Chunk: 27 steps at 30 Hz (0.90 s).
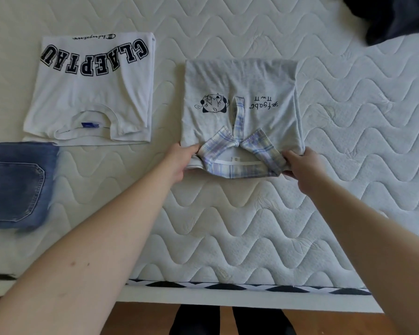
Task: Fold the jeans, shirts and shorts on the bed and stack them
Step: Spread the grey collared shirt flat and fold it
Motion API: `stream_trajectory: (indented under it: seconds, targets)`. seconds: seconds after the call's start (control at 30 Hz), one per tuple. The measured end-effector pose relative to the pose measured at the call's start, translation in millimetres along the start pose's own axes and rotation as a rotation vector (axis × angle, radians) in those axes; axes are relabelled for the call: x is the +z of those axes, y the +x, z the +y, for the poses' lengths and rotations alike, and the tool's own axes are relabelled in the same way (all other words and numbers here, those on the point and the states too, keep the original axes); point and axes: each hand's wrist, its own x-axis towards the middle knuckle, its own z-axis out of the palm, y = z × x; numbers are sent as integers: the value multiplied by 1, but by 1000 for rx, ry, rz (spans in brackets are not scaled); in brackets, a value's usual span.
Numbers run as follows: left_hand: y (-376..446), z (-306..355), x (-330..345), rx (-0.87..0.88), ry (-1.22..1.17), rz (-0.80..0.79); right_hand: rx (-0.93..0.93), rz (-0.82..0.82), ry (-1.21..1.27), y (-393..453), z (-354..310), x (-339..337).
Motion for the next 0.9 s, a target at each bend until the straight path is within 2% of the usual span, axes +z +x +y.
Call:
stream_trajectory:
  seconds: [0.2, 0.37, 0.47, 0.7, 0.9]
  targets:
    - [-56, 9, -28, 43, 13, 62, 9, -84, 180, -55, -19, -9]
    - [-127, 24, -66, 119, -60, 45, -23, -141, 206, -124, -46, -19]
    - [-176, 28, -89, 175, -5, 48, -60, -161, 168, -174, -52, -22]
    - [-271, 16, -143, 229, 163, 18, -80, -138, 16, -280, -31, -38]
    - [-325, -1, -182, 230, 193, 24, 34, -142, 84, -341, 1, -47]
